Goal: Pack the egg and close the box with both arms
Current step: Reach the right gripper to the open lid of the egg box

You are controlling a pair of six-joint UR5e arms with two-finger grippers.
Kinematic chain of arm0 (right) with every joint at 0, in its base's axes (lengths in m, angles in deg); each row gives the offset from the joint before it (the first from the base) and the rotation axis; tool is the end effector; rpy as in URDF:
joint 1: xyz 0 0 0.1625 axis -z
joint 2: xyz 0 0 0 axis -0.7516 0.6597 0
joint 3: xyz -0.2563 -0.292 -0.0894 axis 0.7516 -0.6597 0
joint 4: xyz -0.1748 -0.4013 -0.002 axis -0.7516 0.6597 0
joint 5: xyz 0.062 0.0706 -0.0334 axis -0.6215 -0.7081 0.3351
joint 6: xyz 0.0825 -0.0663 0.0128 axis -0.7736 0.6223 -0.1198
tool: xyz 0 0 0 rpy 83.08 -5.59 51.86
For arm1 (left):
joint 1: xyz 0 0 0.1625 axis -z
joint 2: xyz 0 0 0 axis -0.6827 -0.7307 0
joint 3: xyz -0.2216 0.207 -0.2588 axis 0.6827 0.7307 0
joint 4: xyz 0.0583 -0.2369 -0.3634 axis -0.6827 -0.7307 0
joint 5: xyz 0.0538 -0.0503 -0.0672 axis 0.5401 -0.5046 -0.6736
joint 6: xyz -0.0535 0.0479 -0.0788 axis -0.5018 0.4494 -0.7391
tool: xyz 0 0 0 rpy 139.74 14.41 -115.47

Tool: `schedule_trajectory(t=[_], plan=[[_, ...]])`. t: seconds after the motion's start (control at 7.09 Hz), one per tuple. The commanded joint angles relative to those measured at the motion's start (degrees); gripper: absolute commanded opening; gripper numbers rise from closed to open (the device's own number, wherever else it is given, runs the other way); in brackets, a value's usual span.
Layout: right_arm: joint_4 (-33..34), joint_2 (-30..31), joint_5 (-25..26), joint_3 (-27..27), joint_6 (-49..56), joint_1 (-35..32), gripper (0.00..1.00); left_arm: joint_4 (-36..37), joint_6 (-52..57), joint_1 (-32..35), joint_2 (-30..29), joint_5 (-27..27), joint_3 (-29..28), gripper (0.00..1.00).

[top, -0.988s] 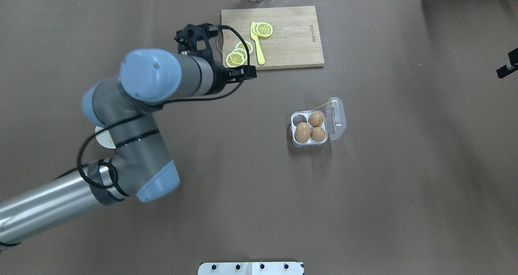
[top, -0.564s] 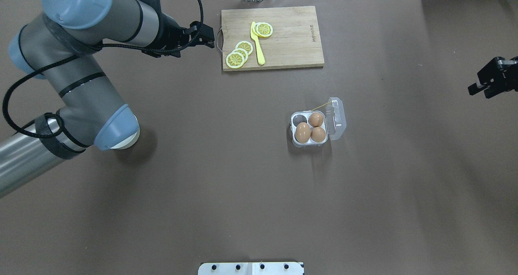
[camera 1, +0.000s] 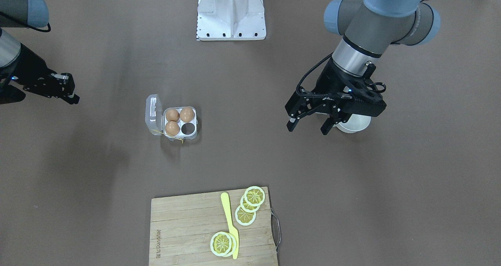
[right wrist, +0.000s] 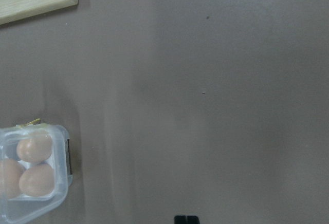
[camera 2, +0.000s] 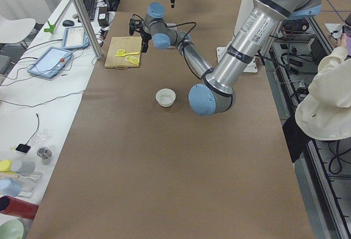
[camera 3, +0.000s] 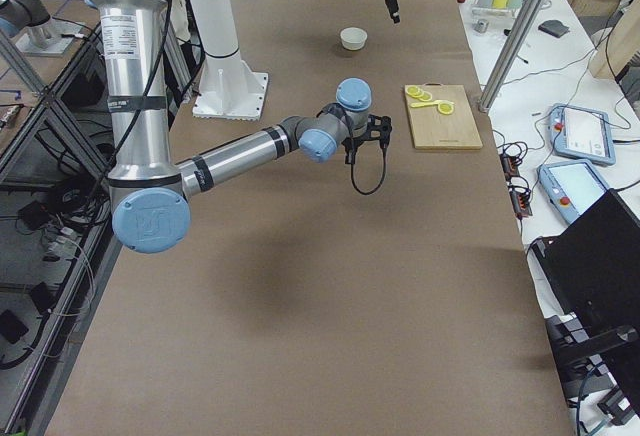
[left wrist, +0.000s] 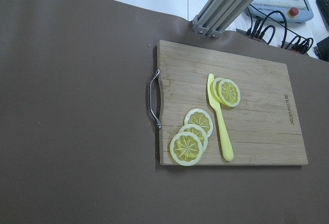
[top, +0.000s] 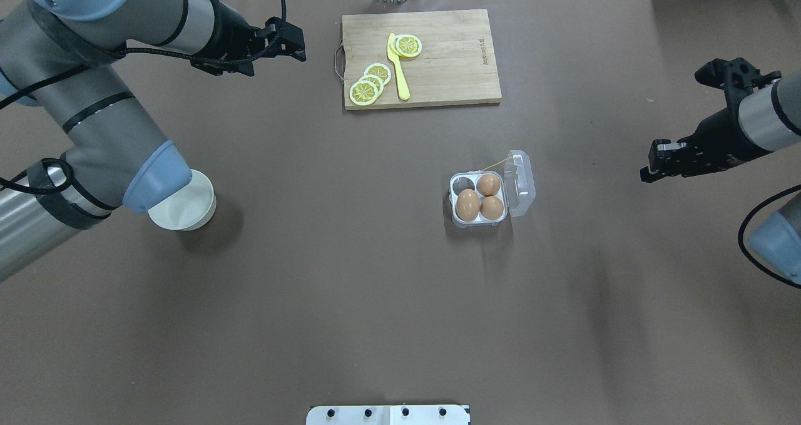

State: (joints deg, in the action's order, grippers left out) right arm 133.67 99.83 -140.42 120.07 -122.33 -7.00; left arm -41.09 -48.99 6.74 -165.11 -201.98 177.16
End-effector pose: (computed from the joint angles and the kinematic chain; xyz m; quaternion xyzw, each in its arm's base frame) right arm -0.2525 -0.4780 0.3946 0.0153 -0.5008 0.0296 0.8649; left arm 0.3573 -0.5653 0.1561 0.1608 0.5334 -0.1194 0.8218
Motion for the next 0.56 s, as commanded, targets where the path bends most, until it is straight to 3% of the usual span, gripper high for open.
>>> schedule_trajectory(t=[0.0, 0.42], plan=[[-8.7, -3.2, 0.4, -5.4, -6.9, 3.5, 0.00, -0.1, 0.0, 0.1, 0.3, -0.1, 0.1, 0.98], [-9.8, -8.7, 0.9, -8.5, -10.5, 7.6, 0.00, 0.0, 0.1, 1.3, 0.3, -2.1, 0.0, 0.98]])
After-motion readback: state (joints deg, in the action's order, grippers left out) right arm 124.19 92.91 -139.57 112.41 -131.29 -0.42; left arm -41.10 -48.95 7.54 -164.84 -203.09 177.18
